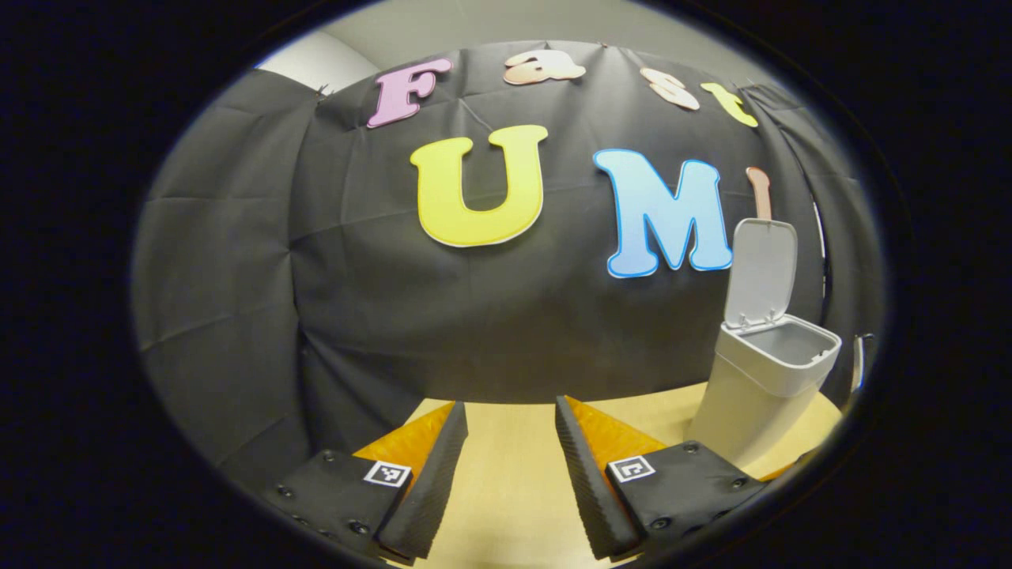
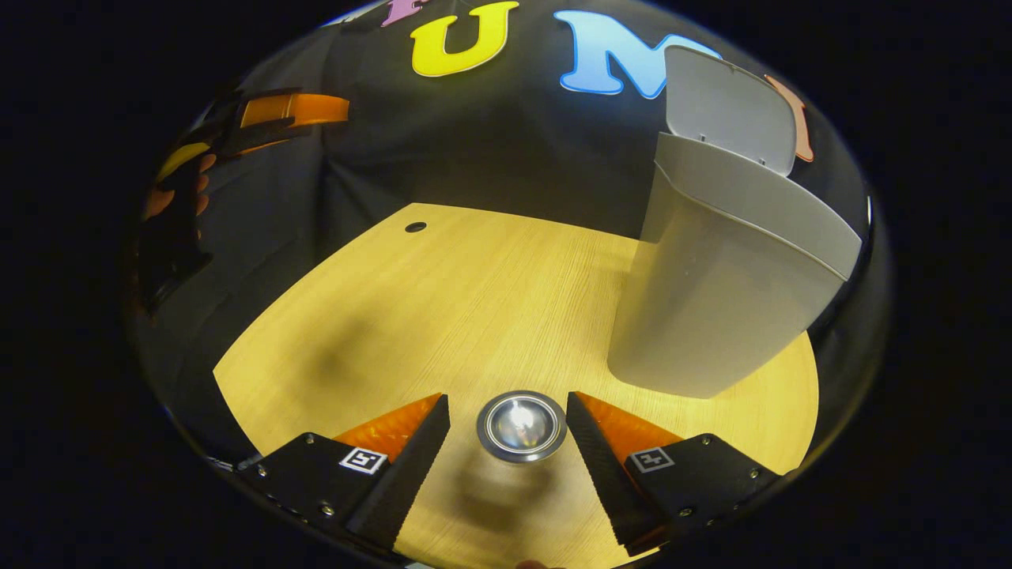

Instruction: Press the lid of the desktop garbage bin to open it, pick up the crumpled paper on the desktop and throw it into the bin, then pick up the pop can on the desktop and drop it into the bin, and finally close the garbage bin lid.

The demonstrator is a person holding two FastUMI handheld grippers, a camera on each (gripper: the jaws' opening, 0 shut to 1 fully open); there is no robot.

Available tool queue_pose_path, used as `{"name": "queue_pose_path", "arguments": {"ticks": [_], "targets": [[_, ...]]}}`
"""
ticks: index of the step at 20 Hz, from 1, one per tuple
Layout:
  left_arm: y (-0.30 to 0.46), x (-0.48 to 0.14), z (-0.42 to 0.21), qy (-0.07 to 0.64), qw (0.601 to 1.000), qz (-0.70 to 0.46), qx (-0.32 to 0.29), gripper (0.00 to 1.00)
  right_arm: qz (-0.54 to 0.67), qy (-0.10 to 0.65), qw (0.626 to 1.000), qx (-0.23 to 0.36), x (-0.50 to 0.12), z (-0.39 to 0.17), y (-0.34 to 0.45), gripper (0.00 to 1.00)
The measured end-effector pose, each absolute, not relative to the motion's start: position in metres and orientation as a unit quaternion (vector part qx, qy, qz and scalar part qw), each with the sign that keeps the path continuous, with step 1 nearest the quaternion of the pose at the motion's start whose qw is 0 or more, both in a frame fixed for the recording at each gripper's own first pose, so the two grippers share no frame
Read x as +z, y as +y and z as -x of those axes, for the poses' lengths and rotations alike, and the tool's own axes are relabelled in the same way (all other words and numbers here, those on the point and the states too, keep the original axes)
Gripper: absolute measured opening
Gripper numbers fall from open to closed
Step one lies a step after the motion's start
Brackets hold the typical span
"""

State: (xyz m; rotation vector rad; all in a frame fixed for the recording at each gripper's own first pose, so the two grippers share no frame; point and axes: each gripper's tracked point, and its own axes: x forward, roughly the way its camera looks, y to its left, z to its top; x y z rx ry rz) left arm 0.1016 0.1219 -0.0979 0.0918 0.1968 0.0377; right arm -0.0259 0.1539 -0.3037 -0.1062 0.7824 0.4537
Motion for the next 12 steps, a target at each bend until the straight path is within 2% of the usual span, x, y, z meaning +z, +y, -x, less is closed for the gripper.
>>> {"name": "queue_pose_path", "arguments": {"ticks": [1, 4, 5, 6, 10, 11, 12], "targets": [[0.121, -0.099, -0.103, 0.099, 0.994, -0.045, 0.019, 0.79, 0.052, 0.381, 0.897, 0.218, -0.306, 0.026, 0.154, 0.95], [0.12, -0.105, -0.106, 0.104, 0.993, -0.044, 0.017, 0.76, 0.054, 0.386, 0.896, 0.213, -0.31, 0.026, 0.153, 0.96], [0.12, -0.107, -0.107, 0.105, 0.993, -0.044, 0.016, 0.79, 0.053, 0.387, 0.896, 0.212, -0.311, 0.025, 0.153, 0.96], [0.119, -0.108, -0.109, 0.105, 0.993, -0.045, 0.016, 0.76, 0.053, 0.389, 0.896, 0.21, -0.312, 0.024, 0.152, 0.95], [0.118, -0.112, -0.113, 0.109, 0.993, -0.046, 0.014, 0.76, 0.059, 0.409, 0.886, 0.209, -0.327, 0.024, 0.15, 0.96], [0.118, -0.113, -0.115, 0.11, 0.993, -0.046, 0.014, 0.79, 0.064, 0.412, 0.885, 0.209, -0.33, 0.025, 0.15, 0.96], [0.118, -0.115, -0.115, 0.111, 0.993, -0.046, 0.015, 0.76, 0.07, 0.414, 0.883, 0.209, -0.332, 0.026, 0.149, 0.96]]}}
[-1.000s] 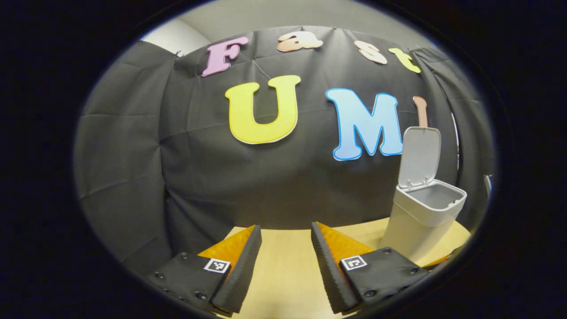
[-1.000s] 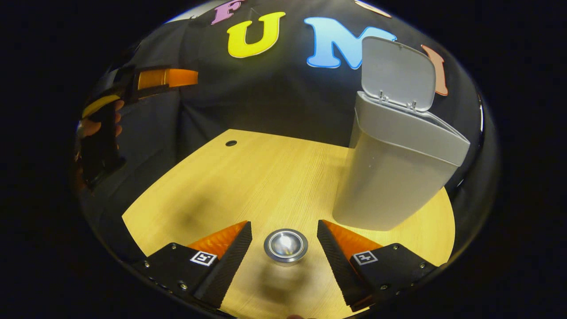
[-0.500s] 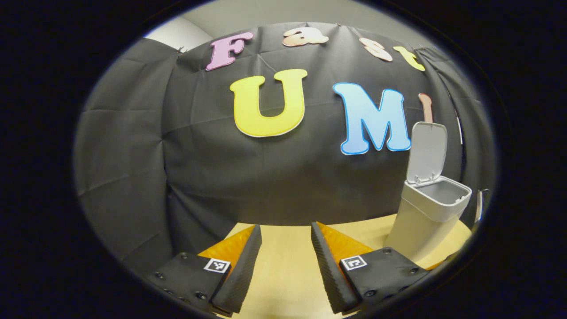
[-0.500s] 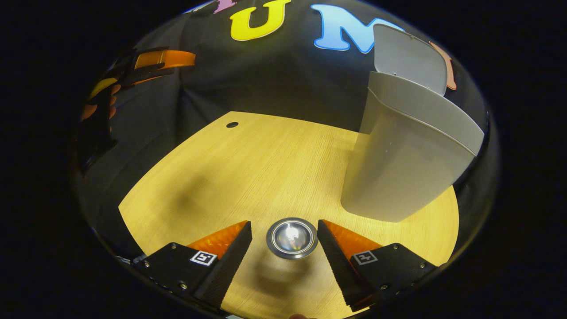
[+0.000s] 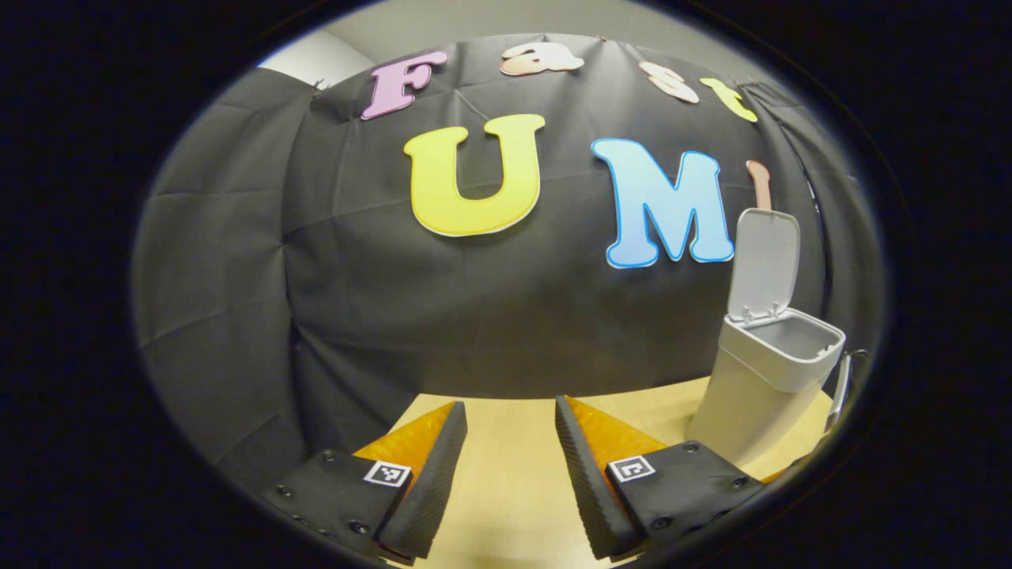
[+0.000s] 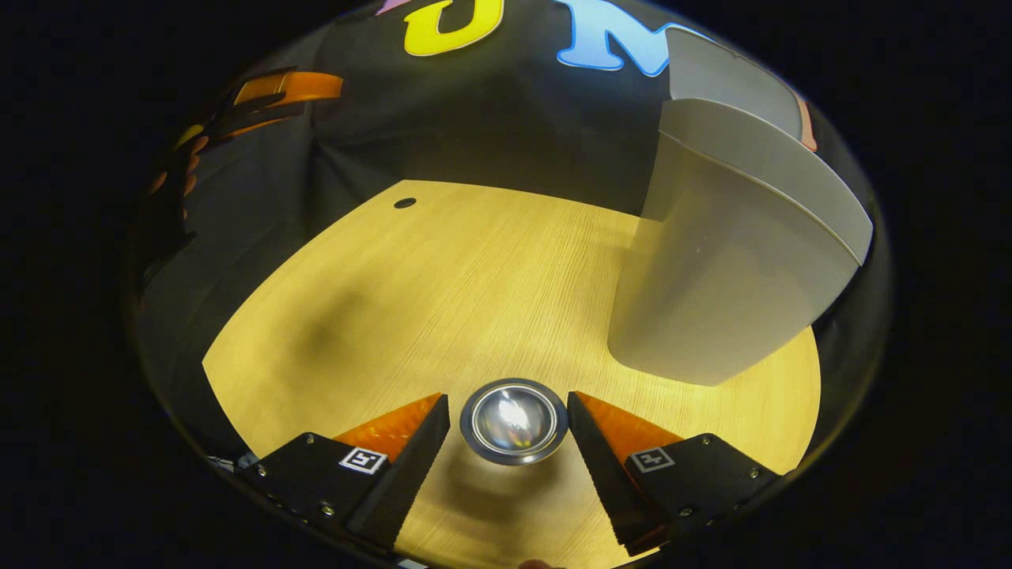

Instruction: Press the lid of the desktop garbage bin to open it, pick up the crumpled paper on the desktop and throw it into the bin, then pick up the pop can on the desktop and drop it into the bin, and finally close the garbage bin lid.

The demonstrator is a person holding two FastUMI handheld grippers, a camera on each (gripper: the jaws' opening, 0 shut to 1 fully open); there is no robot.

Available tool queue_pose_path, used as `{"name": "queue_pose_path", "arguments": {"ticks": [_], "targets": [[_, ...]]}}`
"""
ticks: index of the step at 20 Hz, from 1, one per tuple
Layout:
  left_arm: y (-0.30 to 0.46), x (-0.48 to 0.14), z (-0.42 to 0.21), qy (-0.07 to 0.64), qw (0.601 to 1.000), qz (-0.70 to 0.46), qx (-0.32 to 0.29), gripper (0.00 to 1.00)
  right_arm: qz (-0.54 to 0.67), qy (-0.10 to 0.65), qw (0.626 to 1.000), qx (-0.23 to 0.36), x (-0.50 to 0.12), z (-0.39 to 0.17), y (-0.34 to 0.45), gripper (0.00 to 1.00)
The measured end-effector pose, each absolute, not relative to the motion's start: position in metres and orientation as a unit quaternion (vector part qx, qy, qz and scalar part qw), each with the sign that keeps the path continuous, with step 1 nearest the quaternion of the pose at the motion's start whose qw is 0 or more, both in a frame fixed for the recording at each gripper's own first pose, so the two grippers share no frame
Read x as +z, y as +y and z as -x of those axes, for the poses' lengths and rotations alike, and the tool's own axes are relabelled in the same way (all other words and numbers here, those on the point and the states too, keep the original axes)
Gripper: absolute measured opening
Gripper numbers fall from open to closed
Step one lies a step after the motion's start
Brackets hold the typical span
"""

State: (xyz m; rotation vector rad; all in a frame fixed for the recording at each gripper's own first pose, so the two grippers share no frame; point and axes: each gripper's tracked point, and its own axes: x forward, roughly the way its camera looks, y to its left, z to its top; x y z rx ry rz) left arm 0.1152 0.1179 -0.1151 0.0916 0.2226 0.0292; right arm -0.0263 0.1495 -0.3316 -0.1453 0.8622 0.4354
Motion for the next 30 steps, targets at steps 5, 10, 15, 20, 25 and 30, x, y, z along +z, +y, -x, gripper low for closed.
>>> {"name": "queue_pose_path", "arguments": {"ticks": [5, 10, 15, 20, 25, 30], "targets": [[0.118, -0.121, -0.119, 0.116, 0.992, -0.043, 0.016, 0.76, 0.085, 0.425, 0.876, 0.209, -0.342, 0.025, 0.146, 0.88], [0.115, -0.124, -0.12, 0.118, 0.992, -0.04, 0.016, 0.79, 0.09, 0.416, 0.881, 0.207, -0.336, 0.023, 0.144, 0.85], [0.111, -0.123, -0.12, 0.118, 0.992, -0.038, 0.014, 0.76, 0.081, 0.385, 0.897, 0.203, -0.312, 0.012, 0.144, 0.85], [0.104, -0.124, -0.119, 0.118, 0.992, -0.033, 0.01, 0.79, 0.07, 0.348, 0.912, 0.206, -0.281, 0.005, 0.144, 0.85], [0.098, -0.121, -0.119, 0.117, 0.993, -0.034, 0.005, 0.76, 0.049, 0.307, 0.929, 0.203, -0.246, -0.004, 0.144, 0.85], [0.092, -0.121, -0.117, 0.117, 0.992, -0.037, -0.001, 0.76, 0.022, 0.285, 0.94, 0.188, -0.221, -0.007, 0.136, 0.84]]}}
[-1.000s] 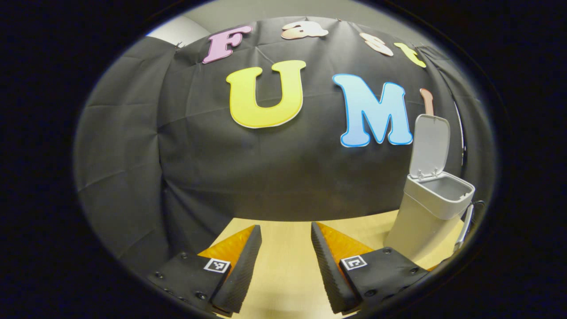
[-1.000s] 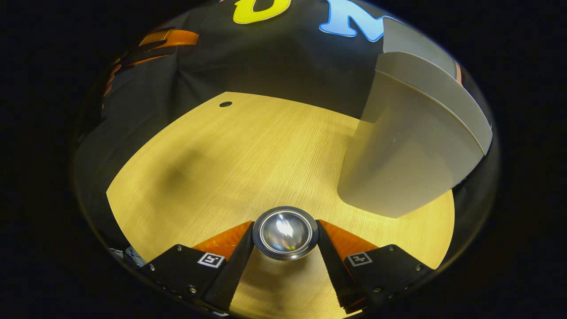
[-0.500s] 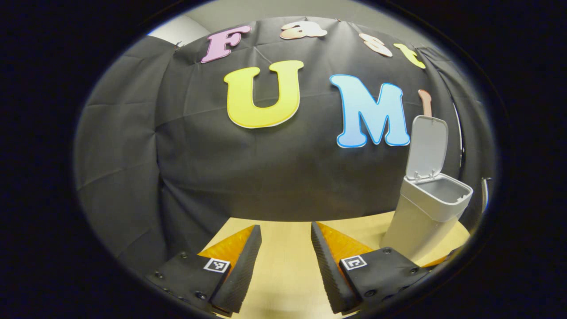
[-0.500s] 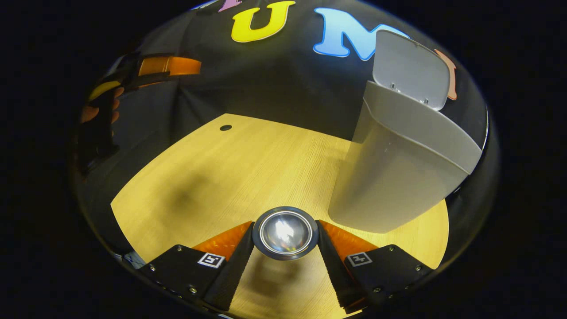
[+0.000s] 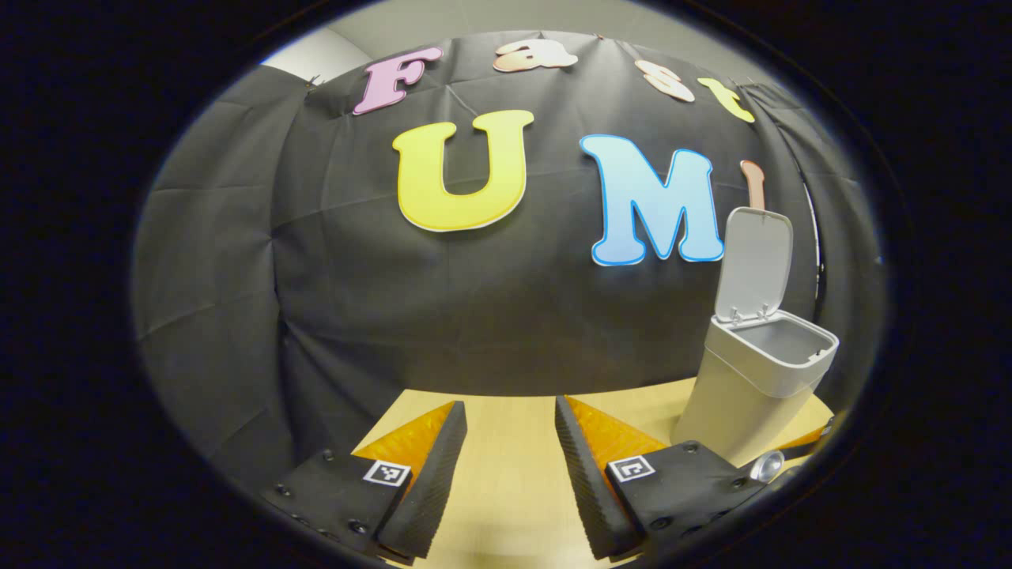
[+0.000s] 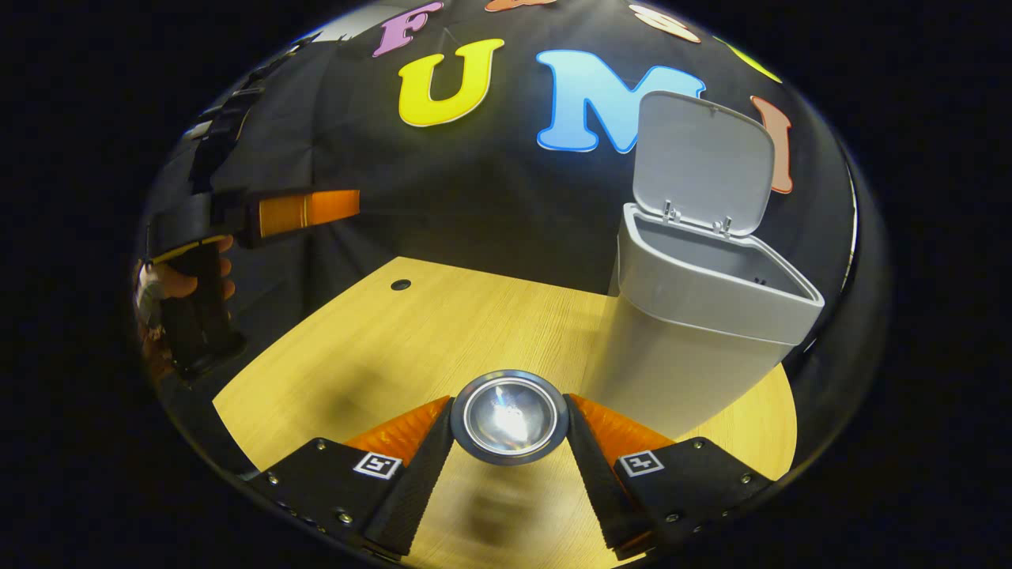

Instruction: Press the lid of the desktop garbage bin to open it, pick up the crumpled paper on the desktop and throw it into the bin, then pick up the pop can on the desktop and drop it into the bin, and finally close the garbage bin lid.

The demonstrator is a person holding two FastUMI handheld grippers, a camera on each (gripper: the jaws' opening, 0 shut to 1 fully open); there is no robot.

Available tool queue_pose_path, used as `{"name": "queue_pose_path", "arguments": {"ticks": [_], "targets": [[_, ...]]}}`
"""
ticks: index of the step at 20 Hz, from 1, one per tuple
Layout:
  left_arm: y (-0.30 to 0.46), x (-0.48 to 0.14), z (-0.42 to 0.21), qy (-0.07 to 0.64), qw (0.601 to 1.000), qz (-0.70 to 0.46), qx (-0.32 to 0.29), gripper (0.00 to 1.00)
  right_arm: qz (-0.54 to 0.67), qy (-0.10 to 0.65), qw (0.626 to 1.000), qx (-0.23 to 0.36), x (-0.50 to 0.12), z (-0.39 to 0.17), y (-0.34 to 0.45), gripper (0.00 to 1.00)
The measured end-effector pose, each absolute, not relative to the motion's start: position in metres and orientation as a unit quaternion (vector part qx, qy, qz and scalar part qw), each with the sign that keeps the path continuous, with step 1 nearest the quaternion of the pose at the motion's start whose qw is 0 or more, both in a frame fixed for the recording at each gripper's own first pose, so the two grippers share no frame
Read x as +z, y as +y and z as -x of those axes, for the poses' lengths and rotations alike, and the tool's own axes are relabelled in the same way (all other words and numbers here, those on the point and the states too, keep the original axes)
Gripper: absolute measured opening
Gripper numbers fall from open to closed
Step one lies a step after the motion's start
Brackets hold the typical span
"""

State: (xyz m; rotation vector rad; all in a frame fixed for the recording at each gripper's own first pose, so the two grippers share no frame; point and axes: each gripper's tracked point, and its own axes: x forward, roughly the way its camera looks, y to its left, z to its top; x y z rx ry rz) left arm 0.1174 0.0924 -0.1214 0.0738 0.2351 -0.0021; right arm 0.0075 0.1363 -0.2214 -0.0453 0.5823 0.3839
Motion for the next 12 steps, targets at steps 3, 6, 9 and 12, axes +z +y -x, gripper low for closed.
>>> {"name": "queue_pose_path", "arguments": {"ticks": [3, 6, 9, 12], "targets": [[0.089, -0.123, -0.119, 0.119, 0.992, -0.037, -0.004, 0.76, 0.014, 0.272, 0.946, 0.177, -0.207, -0.011, 0.128, 0.84], [0.083, -0.125, -0.121, 0.121, 0.992, -0.036, -0.01, 0.76, 0.015, 0.253, 0.953, 0.168, -0.187, -0.014, 0.118, 0.84], [0.073, -0.128, -0.125, 0.123, 0.992, -0.035, -0.016, 0.76, 0.014, 0.223, 0.962, 0.157, -0.156, -0.023, 0.107, 0.84], [0.062, -0.129, -0.127, 0.123, 0.992, -0.033, -0.023, 0.76, -0.006, 0.182, 0.972, 0.15, -0.115, -0.036, 0.101, 0.84]]}}
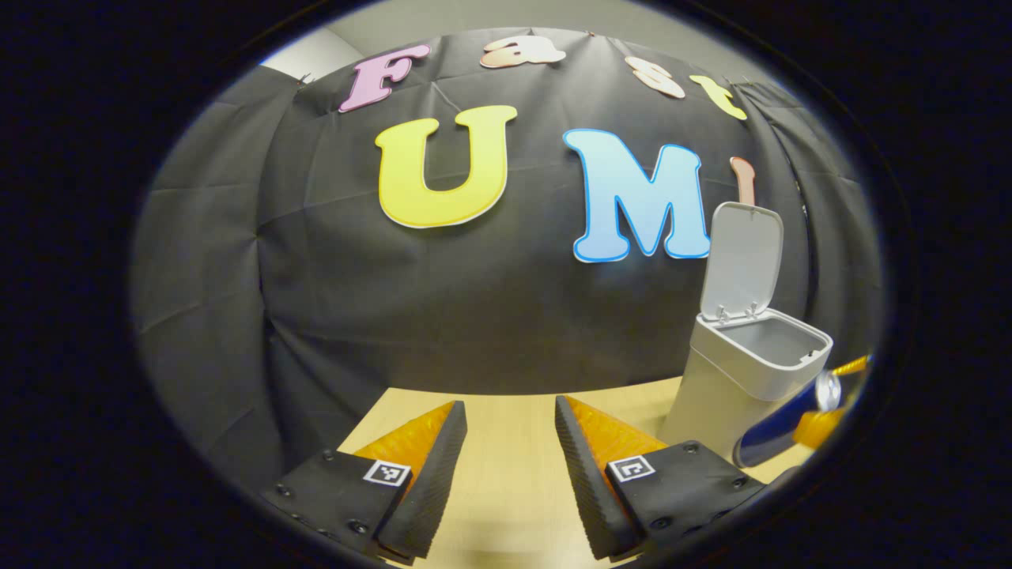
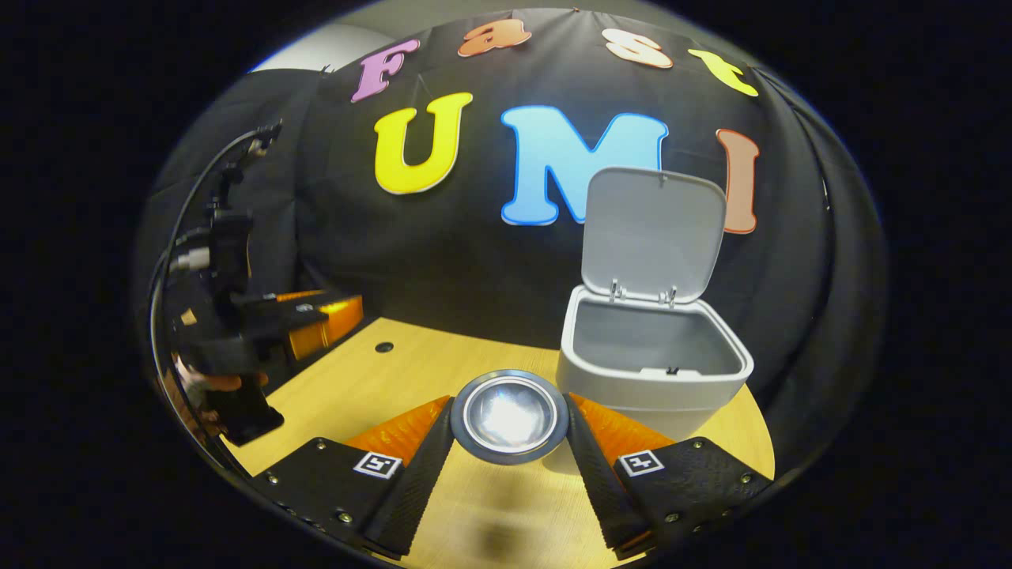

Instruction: Press the lid of the desktop garbage bin to open it, pick up the crumpled paper on the desktop and throw it into the bin, then pick up the pop can on the desktop and drop it into the bin, and finally close the garbage bin lid.

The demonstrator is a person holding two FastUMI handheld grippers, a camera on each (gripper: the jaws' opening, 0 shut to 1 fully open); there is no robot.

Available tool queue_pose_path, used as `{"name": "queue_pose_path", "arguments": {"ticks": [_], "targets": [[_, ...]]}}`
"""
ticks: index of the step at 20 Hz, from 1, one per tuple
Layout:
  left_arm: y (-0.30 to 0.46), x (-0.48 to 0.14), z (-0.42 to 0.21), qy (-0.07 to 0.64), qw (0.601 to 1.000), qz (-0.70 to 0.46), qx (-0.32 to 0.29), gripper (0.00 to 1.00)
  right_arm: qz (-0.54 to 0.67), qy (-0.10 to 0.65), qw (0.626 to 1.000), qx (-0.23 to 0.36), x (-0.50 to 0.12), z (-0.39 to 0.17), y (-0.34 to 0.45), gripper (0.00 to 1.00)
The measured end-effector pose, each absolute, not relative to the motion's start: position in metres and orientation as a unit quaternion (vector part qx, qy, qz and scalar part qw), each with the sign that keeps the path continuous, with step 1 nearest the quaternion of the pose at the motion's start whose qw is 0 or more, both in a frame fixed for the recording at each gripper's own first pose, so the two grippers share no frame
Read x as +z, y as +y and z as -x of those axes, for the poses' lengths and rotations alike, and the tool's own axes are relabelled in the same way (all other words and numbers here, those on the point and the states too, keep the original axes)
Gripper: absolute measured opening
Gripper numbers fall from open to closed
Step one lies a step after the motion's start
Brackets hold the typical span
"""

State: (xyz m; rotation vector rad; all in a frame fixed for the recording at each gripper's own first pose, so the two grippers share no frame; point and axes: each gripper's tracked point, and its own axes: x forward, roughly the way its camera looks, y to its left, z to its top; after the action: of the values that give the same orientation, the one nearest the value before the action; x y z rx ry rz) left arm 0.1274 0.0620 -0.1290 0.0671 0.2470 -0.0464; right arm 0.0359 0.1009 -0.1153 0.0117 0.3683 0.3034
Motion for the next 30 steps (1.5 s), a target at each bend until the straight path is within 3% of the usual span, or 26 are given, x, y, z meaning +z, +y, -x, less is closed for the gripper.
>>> {"name": "queue_pose_path", "arguments": {"ticks": [7, 14, 30], "targets": [[0.044, -0.127, -0.132, 0.121, 0.991, -0.036, -0.032, 0.76, -0.011, 0.091, 0.989, 0.113, -0.039, -0.071, 0.063, 0.84], [0.039, -0.129, -0.135, 0.125, 0.991, -0.03, -0.028, 0.79, 0.001, 0.062, 0.996, 0.06, -0.019, -0.106, 0.007, 0.84], [0.061, -0.129, -0.13, 0.13, 0.99, -0.047, 0.016, 0.76, 0.022, 0.169, 0.985, 0.026, -0.122, -0.149, -0.052, 0.85]]}}
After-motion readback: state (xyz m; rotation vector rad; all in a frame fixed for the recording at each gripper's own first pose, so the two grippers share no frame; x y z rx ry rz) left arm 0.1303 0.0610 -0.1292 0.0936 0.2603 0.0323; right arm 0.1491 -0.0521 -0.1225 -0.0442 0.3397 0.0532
